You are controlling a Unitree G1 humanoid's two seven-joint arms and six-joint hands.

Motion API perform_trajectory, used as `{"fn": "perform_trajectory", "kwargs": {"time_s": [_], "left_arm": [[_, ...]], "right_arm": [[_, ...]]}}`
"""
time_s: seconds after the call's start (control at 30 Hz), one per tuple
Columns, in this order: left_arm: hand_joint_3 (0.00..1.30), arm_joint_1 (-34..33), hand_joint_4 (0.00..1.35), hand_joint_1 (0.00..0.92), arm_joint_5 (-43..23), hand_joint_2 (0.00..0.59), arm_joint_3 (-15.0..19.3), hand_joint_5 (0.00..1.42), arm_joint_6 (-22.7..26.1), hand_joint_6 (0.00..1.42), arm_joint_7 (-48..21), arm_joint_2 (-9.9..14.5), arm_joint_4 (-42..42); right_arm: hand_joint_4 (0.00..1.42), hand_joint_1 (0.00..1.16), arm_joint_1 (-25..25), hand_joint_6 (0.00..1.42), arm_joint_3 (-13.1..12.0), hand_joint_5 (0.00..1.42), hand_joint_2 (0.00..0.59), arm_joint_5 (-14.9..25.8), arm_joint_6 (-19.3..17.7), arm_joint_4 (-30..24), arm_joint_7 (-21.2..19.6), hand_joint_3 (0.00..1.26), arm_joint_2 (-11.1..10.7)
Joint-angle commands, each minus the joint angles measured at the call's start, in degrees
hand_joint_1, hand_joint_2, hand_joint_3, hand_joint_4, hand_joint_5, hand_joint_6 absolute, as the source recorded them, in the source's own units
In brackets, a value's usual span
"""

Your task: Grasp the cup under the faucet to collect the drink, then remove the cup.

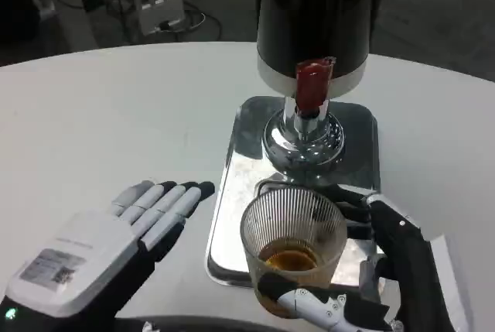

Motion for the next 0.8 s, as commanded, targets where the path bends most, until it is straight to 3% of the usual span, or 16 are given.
{"fn": "perform_trajectory", "kwargs": {"time_s": [0.03, 0.4, 0.8], "left_arm": [[0.00, 1.66, 0.00, 0.000, 1.72, 0.052, -0.98, 0.00, -0.04, 0.00, 0.10, 0.46, -1.54], [0.00, 1.97, 0.00, 0.000, 4.36, 0.057, -2.94, 0.00, 2.23, 0.00, -0.52, 0.33, -3.75], [0.00, 2.40, 0.00, 0.000, 4.98, 0.065, -4.32, 0.00, 4.29, 0.00, -0.48, 0.30, -5.25]], "right_arm": [[1.01, 0.92, 0.44, 1.42, -0.73, 1.23, 0.072, 1.62, 0.88, -2.88, 2.28, 0.87, 1.14], [1.01, 0.93, -0.36, 1.42, -3.83, 1.23, 0.063, 1.83, 0.81, -3.76, 5.11, 0.87, 1.56], [1.01, 0.93, 0.40, 1.42, -4.27, 1.23, 0.064, 1.18, 0.70, -5.50, 6.25, 0.87, 1.78]]}}
